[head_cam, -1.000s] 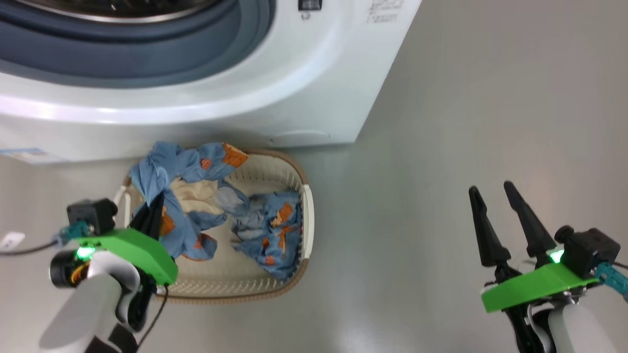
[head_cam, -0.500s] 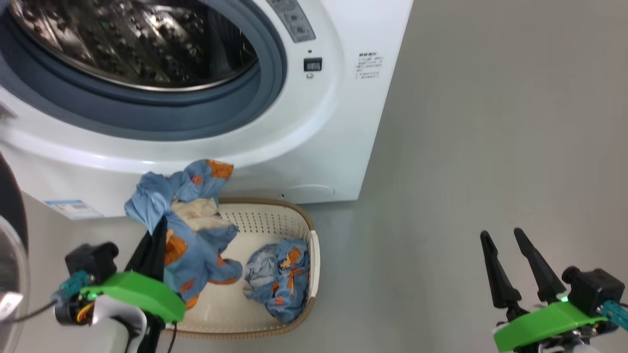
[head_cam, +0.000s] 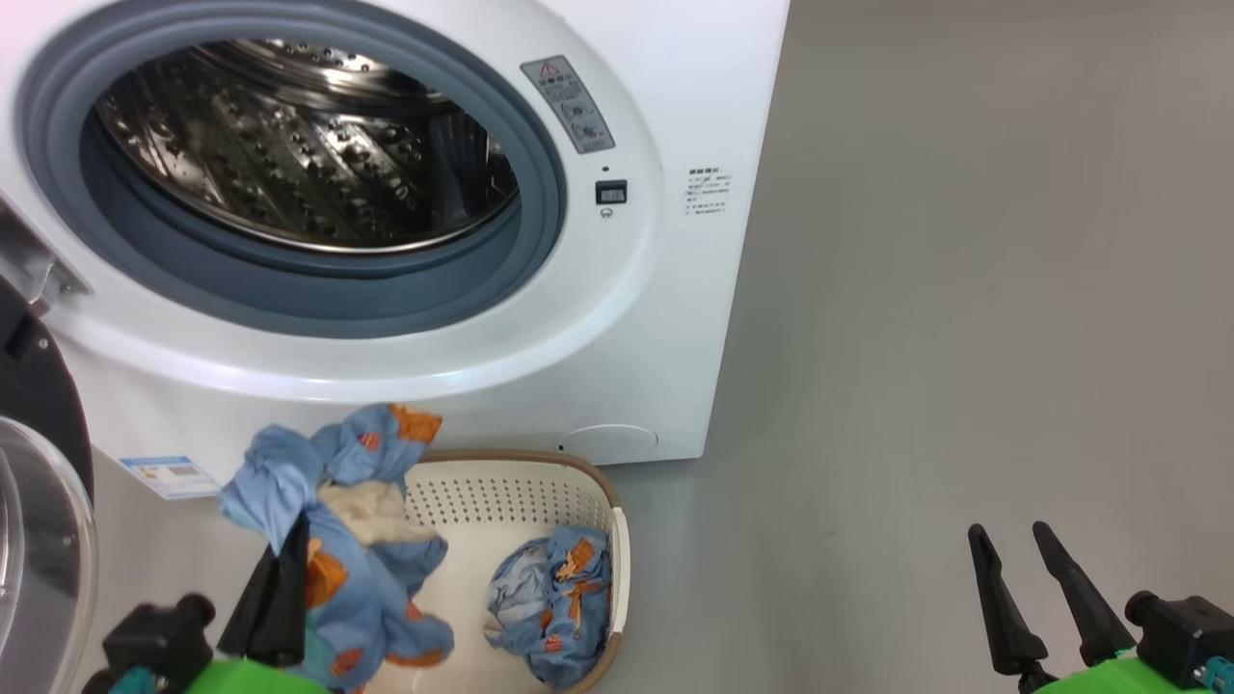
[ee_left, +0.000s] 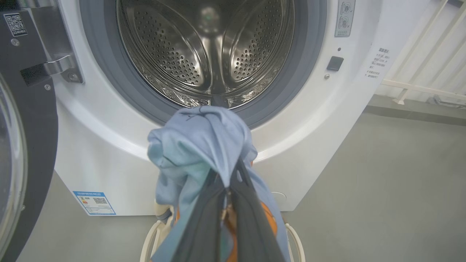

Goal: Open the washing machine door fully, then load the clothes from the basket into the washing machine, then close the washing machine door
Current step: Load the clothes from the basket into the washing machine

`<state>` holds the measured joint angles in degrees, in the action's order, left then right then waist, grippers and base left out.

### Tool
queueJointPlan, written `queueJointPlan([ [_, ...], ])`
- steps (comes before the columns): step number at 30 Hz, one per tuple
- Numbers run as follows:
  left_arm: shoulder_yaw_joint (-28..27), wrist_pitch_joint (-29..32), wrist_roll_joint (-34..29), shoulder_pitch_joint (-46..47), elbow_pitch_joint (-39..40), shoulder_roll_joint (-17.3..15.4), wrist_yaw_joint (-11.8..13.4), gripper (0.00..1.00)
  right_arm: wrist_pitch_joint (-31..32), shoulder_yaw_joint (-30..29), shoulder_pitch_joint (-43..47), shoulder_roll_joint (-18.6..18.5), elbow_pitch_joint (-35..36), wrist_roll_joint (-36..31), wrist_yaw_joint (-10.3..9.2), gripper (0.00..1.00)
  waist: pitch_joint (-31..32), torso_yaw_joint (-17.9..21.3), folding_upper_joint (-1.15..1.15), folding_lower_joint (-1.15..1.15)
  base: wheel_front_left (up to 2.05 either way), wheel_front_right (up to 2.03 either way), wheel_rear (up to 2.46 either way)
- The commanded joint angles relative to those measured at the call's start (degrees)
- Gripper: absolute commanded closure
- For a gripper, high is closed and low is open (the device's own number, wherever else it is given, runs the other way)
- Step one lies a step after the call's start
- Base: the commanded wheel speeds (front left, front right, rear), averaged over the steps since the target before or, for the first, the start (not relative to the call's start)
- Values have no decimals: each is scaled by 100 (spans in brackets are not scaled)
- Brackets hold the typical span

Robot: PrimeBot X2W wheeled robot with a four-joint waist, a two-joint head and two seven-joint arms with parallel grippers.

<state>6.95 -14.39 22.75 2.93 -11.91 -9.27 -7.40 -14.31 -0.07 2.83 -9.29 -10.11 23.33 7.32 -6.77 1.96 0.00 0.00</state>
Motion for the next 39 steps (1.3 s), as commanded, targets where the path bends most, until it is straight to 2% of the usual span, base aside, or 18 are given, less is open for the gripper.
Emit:
queueJointPlan([
  [1, -277, -61, -93, -12, 271, -62, -9, 100, -69, 94, 33, -128, 144, 52, 17, 0, 64, 22, 0, 0, 0, 0, 0],
  [10, -506, -61, -361, -558, 847, 167, -9, 100, -69, 22, 205, -199, 181, 71, 17, 0, 157, 14, 0, 0, 0, 0, 0],
  [19, -526, -61, -327, -296, 889, 212, -9, 100, -69, 66, 184, -191, 210, 30, 17, 0, -24, -16, 0, 0, 0, 0, 0],
  [31, -363, -61, -383, 1572, 283, -74, -9, 100, -69, 202, -193, -61, 187, -203, 17, 0, -721, -56, 0, 0, 0, 0, 0],
  [39, -581, -61, -378, 3179, -449, -304, -9, 100, -69, 276, -531, 70, 223, -268, 17, 0, -1282, 67, 0, 0, 0, 0, 0],
])
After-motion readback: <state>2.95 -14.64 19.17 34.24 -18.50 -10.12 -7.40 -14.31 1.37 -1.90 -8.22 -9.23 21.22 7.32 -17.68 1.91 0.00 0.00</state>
